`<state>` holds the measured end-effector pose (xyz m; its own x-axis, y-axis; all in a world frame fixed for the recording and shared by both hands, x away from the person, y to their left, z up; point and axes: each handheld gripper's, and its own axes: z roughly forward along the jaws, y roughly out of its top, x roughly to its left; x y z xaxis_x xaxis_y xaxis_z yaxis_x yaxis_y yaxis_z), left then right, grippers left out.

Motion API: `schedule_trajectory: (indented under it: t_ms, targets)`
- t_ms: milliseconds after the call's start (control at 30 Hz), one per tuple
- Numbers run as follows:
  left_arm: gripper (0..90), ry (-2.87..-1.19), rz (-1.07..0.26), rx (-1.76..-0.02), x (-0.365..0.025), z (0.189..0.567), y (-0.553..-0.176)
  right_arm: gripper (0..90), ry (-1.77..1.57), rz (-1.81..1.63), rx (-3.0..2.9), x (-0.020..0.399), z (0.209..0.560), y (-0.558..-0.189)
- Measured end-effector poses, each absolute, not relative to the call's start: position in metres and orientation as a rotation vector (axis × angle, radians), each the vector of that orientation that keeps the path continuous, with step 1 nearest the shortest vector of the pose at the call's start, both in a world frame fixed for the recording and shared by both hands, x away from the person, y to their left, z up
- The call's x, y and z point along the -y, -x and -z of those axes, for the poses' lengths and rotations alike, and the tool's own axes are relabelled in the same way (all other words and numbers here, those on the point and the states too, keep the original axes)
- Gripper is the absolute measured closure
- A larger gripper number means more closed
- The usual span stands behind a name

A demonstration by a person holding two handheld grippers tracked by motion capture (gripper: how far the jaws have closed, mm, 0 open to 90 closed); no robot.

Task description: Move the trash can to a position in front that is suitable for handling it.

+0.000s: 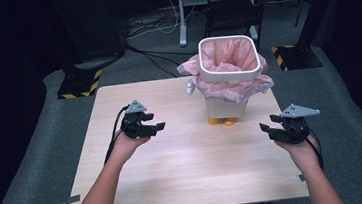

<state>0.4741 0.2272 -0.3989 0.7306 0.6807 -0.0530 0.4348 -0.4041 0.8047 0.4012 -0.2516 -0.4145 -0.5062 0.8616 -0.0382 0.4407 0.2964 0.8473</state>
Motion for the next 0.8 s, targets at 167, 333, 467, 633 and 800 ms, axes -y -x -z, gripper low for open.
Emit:
schedule_trajectory:
  t_ms: [167, 333, 467, 633, 800]
  targets:
    - [35.6, -2.059, -0.367, -0.833, -0.218, 0.394, -0.479, 45.5, -1.169, -1.125, -2.067, 0.254, 0.408, -0.405]
    - [36.2, -2.065, -0.387, -0.847, -0.21, 0.39, -0.486, 45.3, -1.2, -1.146, -2.068, 0.258, 0.402, -0.409]
    - [35.9, -2.036, -0.382, -0.877, -0.207, 0.387, -0.491, 45.2, -1.2, -1.129, -2.092, 0.259, 0.4, -0.414]
    - [35.9, -2.006, -0.341, -0.888, -0.207, 0.384, -0.498, 45.5, -1.176, -1.108, -2.086, 0.258, 0.399, -0.416]
    - [38.2, -2.041, -0.374, -0.857, -0.2, 0.376, -0.503, 46.3, -1.169, -1.097, -2.083, 0.256, 0.396, -0.419]
